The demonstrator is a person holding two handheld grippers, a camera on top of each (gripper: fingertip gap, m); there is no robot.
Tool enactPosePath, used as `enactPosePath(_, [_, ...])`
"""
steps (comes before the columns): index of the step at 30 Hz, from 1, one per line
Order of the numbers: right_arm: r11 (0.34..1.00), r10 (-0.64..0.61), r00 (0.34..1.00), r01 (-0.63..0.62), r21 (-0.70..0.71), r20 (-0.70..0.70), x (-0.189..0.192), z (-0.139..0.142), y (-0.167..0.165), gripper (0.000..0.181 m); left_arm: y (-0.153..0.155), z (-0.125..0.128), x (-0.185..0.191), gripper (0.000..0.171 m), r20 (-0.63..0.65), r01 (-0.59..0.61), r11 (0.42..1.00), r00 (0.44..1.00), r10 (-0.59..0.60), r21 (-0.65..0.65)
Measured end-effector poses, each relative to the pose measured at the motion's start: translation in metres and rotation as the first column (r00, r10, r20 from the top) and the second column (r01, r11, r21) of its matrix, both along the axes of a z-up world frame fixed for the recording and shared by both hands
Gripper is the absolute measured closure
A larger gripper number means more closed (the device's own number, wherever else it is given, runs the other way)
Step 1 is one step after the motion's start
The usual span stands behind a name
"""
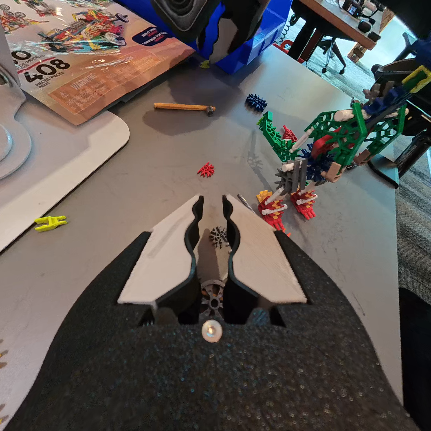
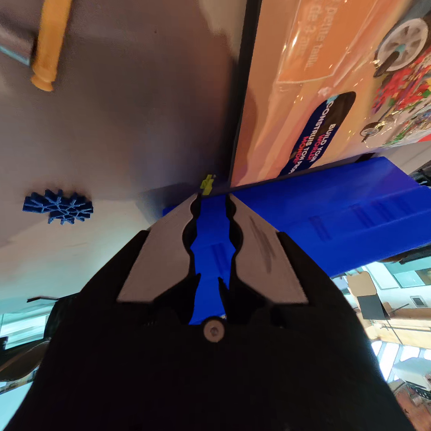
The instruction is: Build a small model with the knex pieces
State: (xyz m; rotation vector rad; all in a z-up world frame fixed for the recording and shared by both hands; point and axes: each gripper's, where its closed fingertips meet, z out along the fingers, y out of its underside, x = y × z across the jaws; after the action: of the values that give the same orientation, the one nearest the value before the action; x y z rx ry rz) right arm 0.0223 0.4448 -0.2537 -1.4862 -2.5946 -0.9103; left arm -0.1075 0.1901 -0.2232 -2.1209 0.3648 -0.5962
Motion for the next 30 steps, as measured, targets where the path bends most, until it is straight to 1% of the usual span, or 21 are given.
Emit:
enactPosePath(2, [1.0, -0.021, 1.0, 0.02, -0.016, -0.011, -0.002, -0.002, 0.001, 0.162, 0.0, 0.001, 0.0, 0.157, 0.003, 0.001, 1.0, 1.0, -0.001, 0.002])
enactPosePath(4, [0.998, -0.036, 0.999, 0.036, -0.046, 0.006, 0.001, -0.007, 0.0, 0.162, 0.001, 0.0, -0.002, 0.157, -0.004, -0.005, 1.0, 1.0, 0.005, 0.002])
enactPosePath(7, [0.998, -0.039, 0.999, 0.04, -0.039, 0.027, 0.002, -0.012, 0.004, 0.163, 0.001, 0.0, -0.002, 0.157, -0.009, -0.007, 1.0, 1.0, 0.007, 0.003])
enactPosePath(9, [0.999, -0.039, 0.999, 0.04, -0.024, 0.026, 0.001, -0.013, 0.009, 0.176, 0.002, -0.001, -0.003, 0.157, -0.013, -0.008, 1.0, 1.0, 0.008, 0.004])
enactPosePath(10, [0.999, -0.048, 0.999, 0.049, -0.021, 0.025, 0.002, -0.014, 0.01, 0.176, 0.002, -0.002, -0.004, 0.157, -0.017, -0.011, 1.0, 1.0, 0.011, 0.004])
enactPosePath(14, [0.996, -0.06, 0.998, 0.06, -0.059, -0.004, 0.002, -0.012, 0.006, 0.176, 0.005, -0.005, -0.024, 0.157, -0.087, -0.064, 0.998, 0.994, 0.065, 0.014])
enactPosePath(16, [0.992, -0.072, 0.995, 0.063, -0.113, -0.074, -0.004, -0.004, -0.007, 0.176, 0.007, -0.002, -0.04, 0.157, -0.12, -0.106, 0.994, 0.987, 0.108, 0.028])
enactPosePath(18, [0.981, -0.072, 0.986, 0.043, -0.187, -0.149, -0.012, 0.006, -0.027, 0.176, 0.009, 0.0, -0.057, 0.156, -0.154, -0.149, 0.988, 0.976, 0.153, 0.041])
enactPosePath(21, [0.969, -0.028, 0.966, -0.037, -0.245, -0.258, -0.027, 0.024, -0.058, 0.176, 0.01, -0.001, -0.081, 0.152, -0.223, -0.198, 0.979, 0.954, 0.202, 0.043])
enactPosePath(23, [0.954, 0.002, 0.948, -0.097, -0.283, -0.318, -0.036, 0.032, -0.081, 0.176, 0.014, -0.001, -0.086, 0.149, -0.266, -0.189, 0.98, 0.943, 0.198, 0.059])
enactPosePath(25, [0.944, 0.025, 0.928, -0.145, -0.298, -0.372, -0.046, 0.038, -0.099, 0.176, 0.021, -0.007, -0.093, 0.147, -0.337, -0.202, 0.978, 0.919, 0.206, 0.047])
enactPosePath(28, [0.936, 0.052, 0.899, -0.195, -0.292, -0.435, -0.056, 0.043, -0.117, 0.176, 0.03, -0.022, -0.114, 0.145, -0.474, -0.239, 0.971, 0.853, 0.221, 0.022])
enactPosePath(30, [0.927, 0.061, 0.888, -0.219, -0.305, -0.455, -0.058, 0.043, -0.128, 0.176, 0.034, -0.03, -0.118, 0.145, -0.475, -0.25, 0.968, 0.853, 0.217, -0.006])
